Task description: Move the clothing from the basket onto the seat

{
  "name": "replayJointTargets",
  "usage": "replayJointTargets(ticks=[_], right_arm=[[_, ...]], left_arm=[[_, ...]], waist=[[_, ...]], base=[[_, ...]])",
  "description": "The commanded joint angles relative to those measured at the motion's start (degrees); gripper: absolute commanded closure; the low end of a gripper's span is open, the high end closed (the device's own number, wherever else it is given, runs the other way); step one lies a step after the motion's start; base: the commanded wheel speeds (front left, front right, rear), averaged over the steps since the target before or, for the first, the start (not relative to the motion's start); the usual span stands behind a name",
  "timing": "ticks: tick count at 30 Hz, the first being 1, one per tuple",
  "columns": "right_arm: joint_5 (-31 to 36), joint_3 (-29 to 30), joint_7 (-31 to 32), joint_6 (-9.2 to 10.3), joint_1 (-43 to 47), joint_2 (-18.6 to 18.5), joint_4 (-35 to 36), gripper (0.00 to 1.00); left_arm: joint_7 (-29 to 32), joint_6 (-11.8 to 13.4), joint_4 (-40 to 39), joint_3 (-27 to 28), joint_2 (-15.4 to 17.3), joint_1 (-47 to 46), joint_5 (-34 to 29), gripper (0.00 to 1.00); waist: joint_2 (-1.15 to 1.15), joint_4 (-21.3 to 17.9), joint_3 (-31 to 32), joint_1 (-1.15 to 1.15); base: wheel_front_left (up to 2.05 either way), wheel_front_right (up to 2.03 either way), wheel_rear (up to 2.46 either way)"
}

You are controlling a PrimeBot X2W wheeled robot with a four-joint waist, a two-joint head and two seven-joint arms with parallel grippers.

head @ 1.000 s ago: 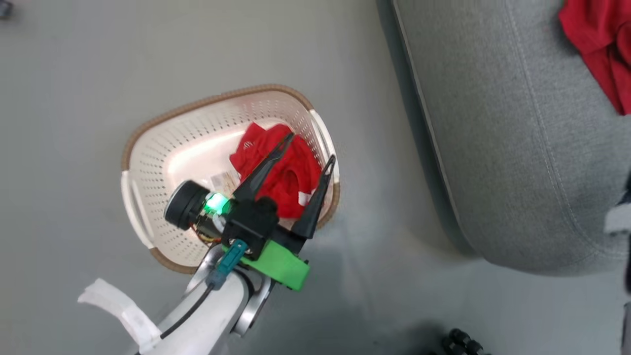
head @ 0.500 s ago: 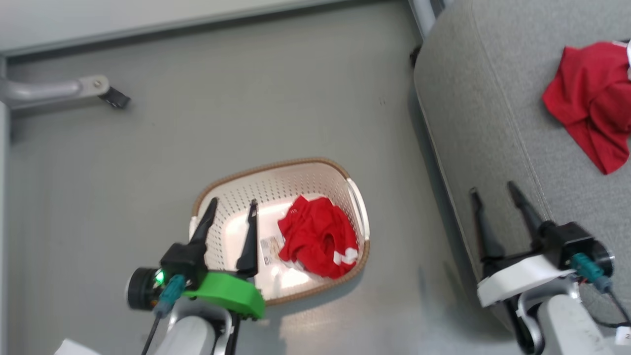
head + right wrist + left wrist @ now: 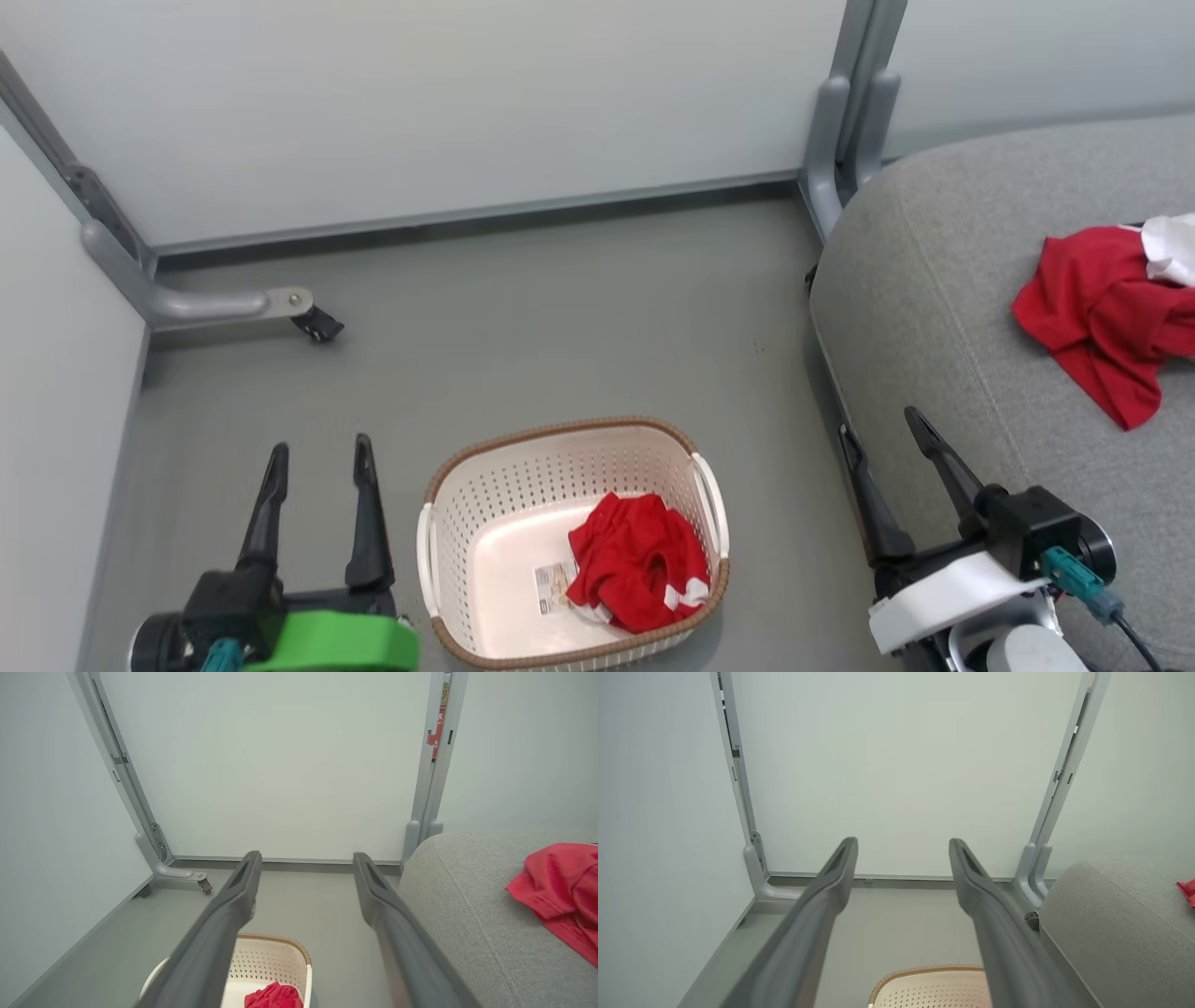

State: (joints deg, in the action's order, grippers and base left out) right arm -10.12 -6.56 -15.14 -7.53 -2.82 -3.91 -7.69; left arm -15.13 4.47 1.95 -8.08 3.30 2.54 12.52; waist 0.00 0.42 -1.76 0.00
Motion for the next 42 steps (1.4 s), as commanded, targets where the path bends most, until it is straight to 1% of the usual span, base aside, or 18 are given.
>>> replayJointTargets(ticks=[1,3,6,10,17,24,34,42], right_arm=[[0.0,0.3,0.0,0.07,1.7,0.1,0.4,0.0],[0.4,0.3,0.0,0.07,2.7,0.3,0.9,0.0],[0.9,0.4,0.0,0.07,4.1,0.5,0.5,0.0],[1.3,0.0,0.0,0.07,5.1,0.7,-0.2,0.0],[1.0,0.0,0.0,0.07,4.8,0.9,-0.7,0.0],[1.0,0.3,0.0,0.07,4.6,0.9,-1.0,0.0],[0.2,-1.0,0.0,0.07,4.8,1.0,-1.2,0.0],[0.7,-1.3,0.0,0.08,4.2,1.0,-0.9,0.0]], left_arm=[[0.0,-1.1,-1.4,0.8,-0.1,2.3,-0.5,0.0],[0.0,-2.6,-2.8,1.3,-0.3,4.1,-0.9,0.0],[0.0,-3.3,-3.2,1.5,-0.3,6.4,-0.8,0.0],[0.0,-3.2,-2.5,0.9,-0.4,7.7,-1.7,0.0],[0.0,-2.5,-1.8,0.6,-0.4,7.1,-2.6,0.0],[0.0,-2.5,-1.1,1.2,-0.4,7.2,-3.3,0.0],[0.0,-2.7,-0.8,0.0,-0.4,7.9,-4.5,0.0],[0.0,-3.2,-0.5,-0.4,-0.4,8.1,-5.0,0.0]], waist=[[0.0,0.4,2.5,0.0],[0.0,0.1,2.8,0.0],[0.0,-0.3,3.2,0.0],[0.0,-0.6,3.4,0.0],[0.0,-0.7,3.2,0.0],[0.0,-0.8,3.3,0.0],[0.0,-1.3,3.1,0.0],[0.0,-1.8,0.8,0.0]], base=[[0.0,0.0,0.0],[0.0,0.0,0.0],[0.0,0.0,0.0],[0.0,0.0,0.0],[0.0,0.0,0.0],[0.0,0.0,0.0],[0.0,0.0,0.0],[0.0,0.0,0.0]])
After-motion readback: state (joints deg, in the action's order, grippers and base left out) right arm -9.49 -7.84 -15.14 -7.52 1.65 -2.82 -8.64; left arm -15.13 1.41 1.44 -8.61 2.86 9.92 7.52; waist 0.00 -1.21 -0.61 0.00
